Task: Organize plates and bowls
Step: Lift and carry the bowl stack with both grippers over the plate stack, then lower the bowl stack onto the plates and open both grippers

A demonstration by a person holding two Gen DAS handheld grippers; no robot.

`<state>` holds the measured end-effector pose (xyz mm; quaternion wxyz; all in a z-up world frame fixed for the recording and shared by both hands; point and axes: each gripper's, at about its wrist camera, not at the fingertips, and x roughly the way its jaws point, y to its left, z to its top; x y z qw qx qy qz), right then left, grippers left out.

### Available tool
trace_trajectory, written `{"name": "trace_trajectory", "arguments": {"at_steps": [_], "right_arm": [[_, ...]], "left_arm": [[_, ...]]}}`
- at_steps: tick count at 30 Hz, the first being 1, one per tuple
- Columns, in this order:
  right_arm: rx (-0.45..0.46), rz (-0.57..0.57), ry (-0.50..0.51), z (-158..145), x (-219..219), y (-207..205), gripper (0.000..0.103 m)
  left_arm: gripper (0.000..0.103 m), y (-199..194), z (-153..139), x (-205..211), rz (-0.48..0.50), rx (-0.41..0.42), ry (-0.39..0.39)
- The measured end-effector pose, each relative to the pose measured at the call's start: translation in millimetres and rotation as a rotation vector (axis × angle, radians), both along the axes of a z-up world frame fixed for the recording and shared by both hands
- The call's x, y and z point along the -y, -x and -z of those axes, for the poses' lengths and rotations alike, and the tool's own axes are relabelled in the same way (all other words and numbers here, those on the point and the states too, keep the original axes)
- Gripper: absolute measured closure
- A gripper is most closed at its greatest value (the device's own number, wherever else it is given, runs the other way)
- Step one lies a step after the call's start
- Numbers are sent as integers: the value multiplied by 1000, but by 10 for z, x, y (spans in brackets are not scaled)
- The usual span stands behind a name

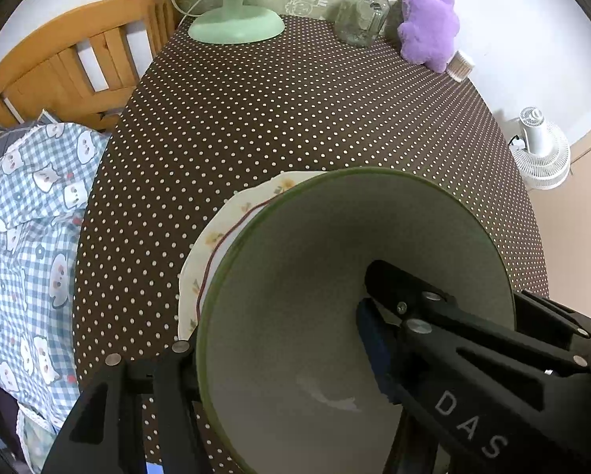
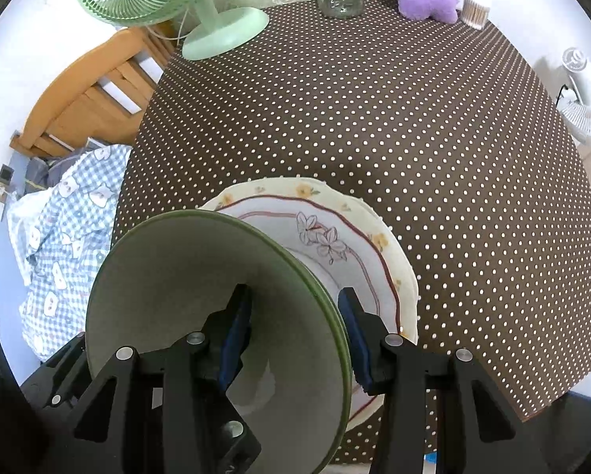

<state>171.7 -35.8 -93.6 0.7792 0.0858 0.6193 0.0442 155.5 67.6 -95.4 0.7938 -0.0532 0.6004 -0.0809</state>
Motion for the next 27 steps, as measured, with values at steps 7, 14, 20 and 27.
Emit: {"name": "trace_trajectory", "arguments": {"at_steps": [7, 14, 20, 27], "right_arm": [[-6, 23, 1, 55, 47, -47, 53], [4, 26, -1, 57, 44, -30, 51], [15, 20, 23, 43, 35, 10, 51], [75, 23, 38, -77, 23, 71, 32]], "left_arm": [[43, -12, 14, 32, 26, 28, -14], [43, -10, 23, 26, 42, 32, -17], [40, -12, 37, 33, 62, 20, -16], [25, -17, -18, -22, 72, 53, -38]]}}
